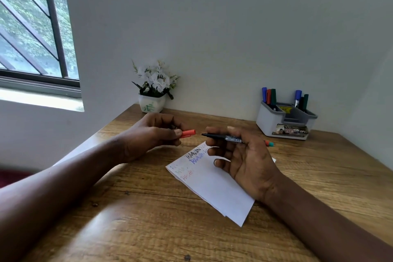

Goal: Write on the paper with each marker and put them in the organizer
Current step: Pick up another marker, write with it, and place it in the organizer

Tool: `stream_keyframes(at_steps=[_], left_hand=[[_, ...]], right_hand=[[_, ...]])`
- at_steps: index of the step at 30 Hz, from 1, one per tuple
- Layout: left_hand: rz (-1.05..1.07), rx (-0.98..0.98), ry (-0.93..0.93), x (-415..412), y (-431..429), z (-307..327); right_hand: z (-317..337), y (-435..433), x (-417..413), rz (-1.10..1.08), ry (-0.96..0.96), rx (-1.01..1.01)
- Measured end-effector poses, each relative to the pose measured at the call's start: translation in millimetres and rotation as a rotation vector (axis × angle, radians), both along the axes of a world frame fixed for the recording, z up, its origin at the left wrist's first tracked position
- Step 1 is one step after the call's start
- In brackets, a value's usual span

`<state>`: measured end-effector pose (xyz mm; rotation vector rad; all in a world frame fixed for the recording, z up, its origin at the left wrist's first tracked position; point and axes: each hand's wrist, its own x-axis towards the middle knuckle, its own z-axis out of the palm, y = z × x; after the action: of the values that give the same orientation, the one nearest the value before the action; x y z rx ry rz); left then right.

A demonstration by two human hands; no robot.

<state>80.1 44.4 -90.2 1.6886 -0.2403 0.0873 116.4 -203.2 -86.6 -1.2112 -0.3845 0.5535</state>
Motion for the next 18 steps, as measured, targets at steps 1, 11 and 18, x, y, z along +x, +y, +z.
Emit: stream_keyframes(at_steps=[1,11,18], left_hand=[[0.002,0.011,-0.016,0.4,-0.5,-0.6],[0.013,0.101,-0.062,-4.1,-10.6,-2.3],[-0.047,-0.005,-0.061,-7.9,-20.4,-1.3]], right_hand=[[0.0,0.1,-0.2,0.007,-0.001,0.0],[-0.1,1.1,-0.8,0.061,-0.04,-0.032],[-1.0,2.5,-6.7,-0.021,-0.112,-0.059]])
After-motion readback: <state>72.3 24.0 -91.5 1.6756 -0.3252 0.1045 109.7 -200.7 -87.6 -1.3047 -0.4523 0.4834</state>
